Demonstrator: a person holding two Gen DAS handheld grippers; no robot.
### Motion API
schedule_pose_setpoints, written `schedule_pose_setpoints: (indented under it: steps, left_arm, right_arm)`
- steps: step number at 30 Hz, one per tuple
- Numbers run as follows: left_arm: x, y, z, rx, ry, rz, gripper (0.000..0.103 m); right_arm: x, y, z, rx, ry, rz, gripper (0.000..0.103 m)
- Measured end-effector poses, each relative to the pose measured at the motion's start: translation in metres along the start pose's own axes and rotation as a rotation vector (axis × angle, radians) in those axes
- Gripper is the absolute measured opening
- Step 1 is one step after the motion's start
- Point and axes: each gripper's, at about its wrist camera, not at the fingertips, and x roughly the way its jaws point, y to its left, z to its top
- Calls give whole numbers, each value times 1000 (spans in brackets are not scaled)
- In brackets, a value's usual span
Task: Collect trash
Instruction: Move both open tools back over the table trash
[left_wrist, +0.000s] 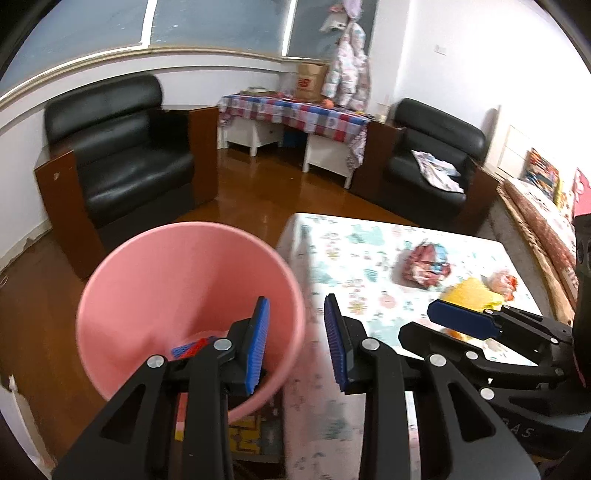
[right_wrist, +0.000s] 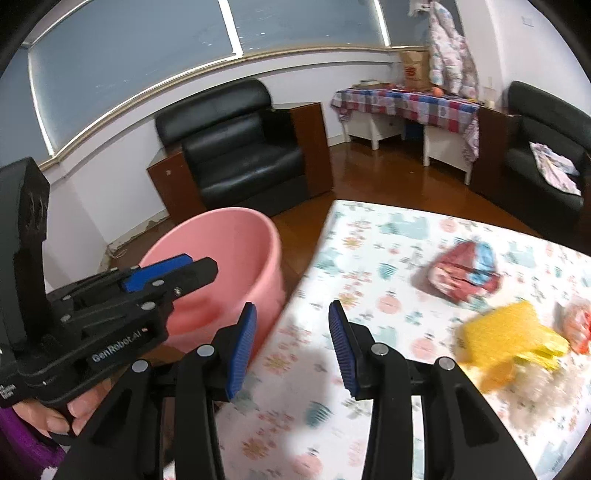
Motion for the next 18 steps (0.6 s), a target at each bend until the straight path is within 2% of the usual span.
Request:
schedule_pose_setpoints:
  steps: [11, 18]
  left_arm:
    - [19, -61, 5, 99, 38, -107, 31]
    - [36, -113, 9, 238, 63, -203, 31]
  right_arm:
    - [-49, -83, -26, 136, -30, -151, 40]
    - [-87, -135, -52, 242, -63, -260, 42]
